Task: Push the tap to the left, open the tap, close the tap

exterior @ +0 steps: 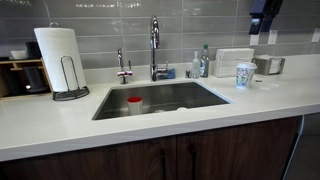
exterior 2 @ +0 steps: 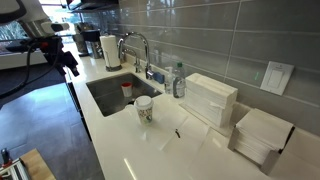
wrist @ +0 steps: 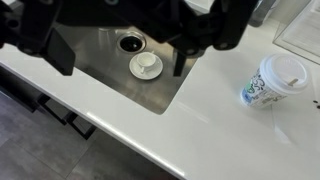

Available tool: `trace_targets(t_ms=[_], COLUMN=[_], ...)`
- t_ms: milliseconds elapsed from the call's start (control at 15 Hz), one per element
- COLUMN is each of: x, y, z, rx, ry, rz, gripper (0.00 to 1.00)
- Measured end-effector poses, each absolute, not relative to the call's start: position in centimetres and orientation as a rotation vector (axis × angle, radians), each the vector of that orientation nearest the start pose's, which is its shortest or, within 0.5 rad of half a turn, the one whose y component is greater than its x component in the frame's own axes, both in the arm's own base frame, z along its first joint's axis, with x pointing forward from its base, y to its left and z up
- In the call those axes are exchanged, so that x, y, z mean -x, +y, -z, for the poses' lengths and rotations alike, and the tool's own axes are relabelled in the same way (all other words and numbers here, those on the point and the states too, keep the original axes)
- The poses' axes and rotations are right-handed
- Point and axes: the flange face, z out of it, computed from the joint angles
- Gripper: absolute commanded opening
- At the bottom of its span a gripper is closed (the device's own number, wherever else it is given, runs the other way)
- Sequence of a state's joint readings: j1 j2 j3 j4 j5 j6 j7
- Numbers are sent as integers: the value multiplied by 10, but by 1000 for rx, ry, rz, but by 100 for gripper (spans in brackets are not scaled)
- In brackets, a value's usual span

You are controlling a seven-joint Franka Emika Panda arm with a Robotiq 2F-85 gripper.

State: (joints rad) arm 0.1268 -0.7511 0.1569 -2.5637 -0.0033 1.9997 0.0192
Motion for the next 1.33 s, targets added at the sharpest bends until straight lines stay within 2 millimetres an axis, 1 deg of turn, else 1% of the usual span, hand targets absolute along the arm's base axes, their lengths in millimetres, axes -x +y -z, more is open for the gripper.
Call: trace_targets(t_ms=[133, 200, 267, 333, 467, 600, 667, 733, 800, 867, 933, 1000, 1133, 1267, 1333], x=[-345, -356, -369, -383, -417, -453, -471, -487, -503, -517, -531, -543, -565, -582, -589], y=[106, 108, 109, 109, 110, 112, 113, 116, 119, 122, 126, 131, 141, 150, 154], z=[-523, -526, -528, -531, -534, -540, -542, -545, -547, -549, -552, -553, -557, -560, -560], rx=[3167, 3157, 3143, 3127, 3098, 3070, 3058, 3047, 3035, 3023, 3010, 2996, 2972, 2952, 2944], ry=[-390, -394, -389, -388, -379, -363, -352, -341, -331, -323, -317, -310, -310, -307, -308], rz=[405, 448, 487, 523, 585, 671, 704, 737, 764, 784, 803, 818, 841, 856, 861], gripper=[100, 100, 98, 73, 73, 57, 47, 41, 34, 25, 18, 9, 2, 1, 5])
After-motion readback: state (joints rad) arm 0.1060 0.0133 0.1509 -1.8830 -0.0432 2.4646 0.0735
